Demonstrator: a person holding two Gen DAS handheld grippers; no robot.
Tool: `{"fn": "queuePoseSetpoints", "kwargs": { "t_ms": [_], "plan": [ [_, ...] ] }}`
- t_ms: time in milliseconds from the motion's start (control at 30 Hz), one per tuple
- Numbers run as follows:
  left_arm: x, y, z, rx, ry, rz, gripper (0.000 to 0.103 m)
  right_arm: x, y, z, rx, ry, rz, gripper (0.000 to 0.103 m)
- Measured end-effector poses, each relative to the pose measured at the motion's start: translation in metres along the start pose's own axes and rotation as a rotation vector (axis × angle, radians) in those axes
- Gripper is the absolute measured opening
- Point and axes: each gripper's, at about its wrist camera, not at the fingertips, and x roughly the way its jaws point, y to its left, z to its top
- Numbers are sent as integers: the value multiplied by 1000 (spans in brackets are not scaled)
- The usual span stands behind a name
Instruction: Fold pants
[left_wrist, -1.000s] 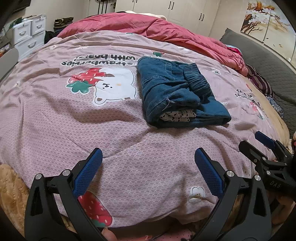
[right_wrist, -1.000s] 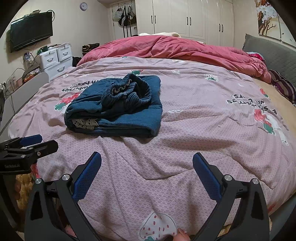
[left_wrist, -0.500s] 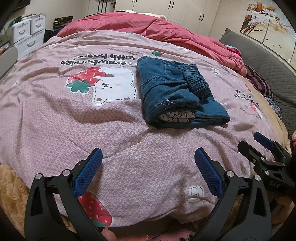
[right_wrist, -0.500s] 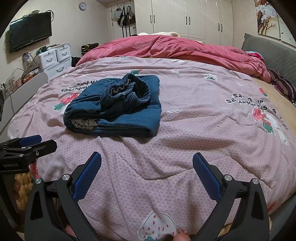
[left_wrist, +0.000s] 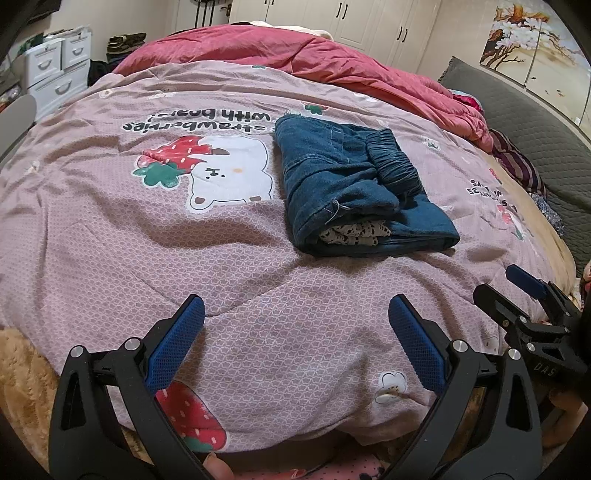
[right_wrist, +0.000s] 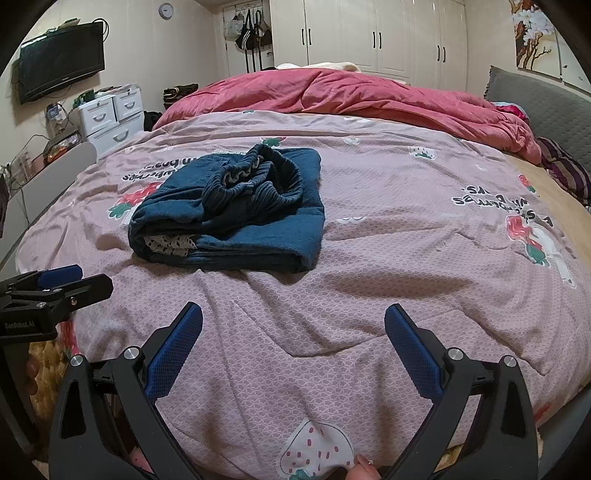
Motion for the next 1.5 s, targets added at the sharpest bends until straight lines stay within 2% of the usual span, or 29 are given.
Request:
{"fn": "queuePoseSetpoints", "kwargs": {
  "t_ms": [1233,1333,1500],
  "plan": [
    [5,-3,1,30,31,-28,94,7,-7,1,9,32,-33,99],
    [8,-3,4,39,44,35,94,10,-11,1,15,40,-38,99],
    [0,22,15,-50,-17,30,94,19,-26,2,30,66,-68,99]
  ]
}}
